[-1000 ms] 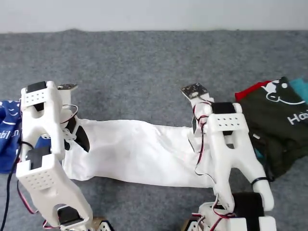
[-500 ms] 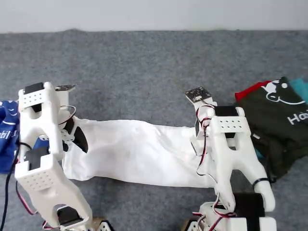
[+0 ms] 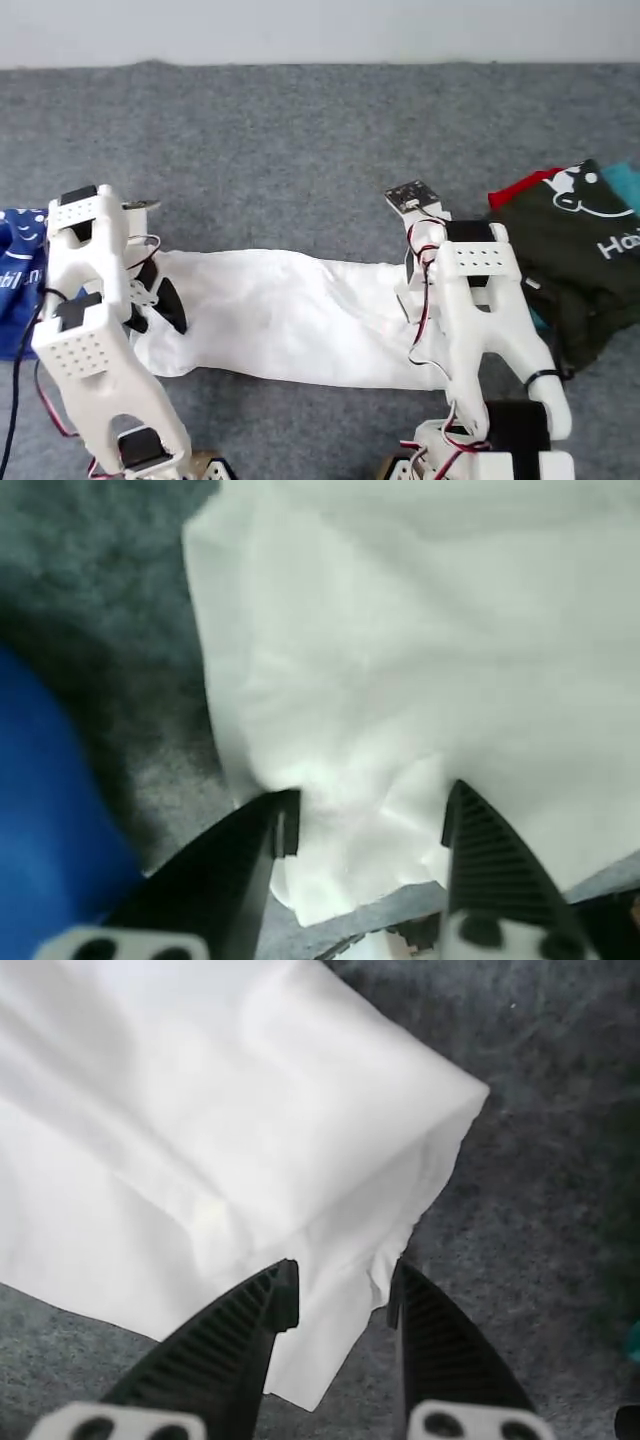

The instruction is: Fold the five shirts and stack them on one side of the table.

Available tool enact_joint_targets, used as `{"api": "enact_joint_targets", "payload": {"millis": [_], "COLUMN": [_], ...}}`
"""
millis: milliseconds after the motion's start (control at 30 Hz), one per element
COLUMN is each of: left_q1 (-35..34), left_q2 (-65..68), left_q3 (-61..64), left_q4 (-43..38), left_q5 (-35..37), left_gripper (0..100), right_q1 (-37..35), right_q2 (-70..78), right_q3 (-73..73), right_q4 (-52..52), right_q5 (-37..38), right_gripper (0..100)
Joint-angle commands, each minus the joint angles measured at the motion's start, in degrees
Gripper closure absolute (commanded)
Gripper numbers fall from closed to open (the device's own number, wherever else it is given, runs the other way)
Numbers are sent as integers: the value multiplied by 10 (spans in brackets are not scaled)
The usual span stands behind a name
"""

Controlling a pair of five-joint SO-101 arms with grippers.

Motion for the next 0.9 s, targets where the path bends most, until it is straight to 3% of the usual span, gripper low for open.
{"api": "enact_joint_targets", "payload": {"millis": [0,167,433,733,867], "left_q1": [-3,-4,-5,-71,-75], "left_q2": [18,-11,-65,-90,-53], "left_q3": [7,-40,-50,-46,-23], "left_q4": [-16,35,36,36,35], "left_q5": [4,2,4,2,-39], "left_gripper": [752,752,750,750,750], "right_q1": [2,1,1,1,1], "right_q2": [-23,-21,-21,-22,-22], "right_q3": [-3,-2,-2,-2,-2], "right_q4": [-3,-3,-2,-2,-2], "right_q5": [-3,-3,-3,-3,-3], "right_gripper": [839,839,840,840,840]}}
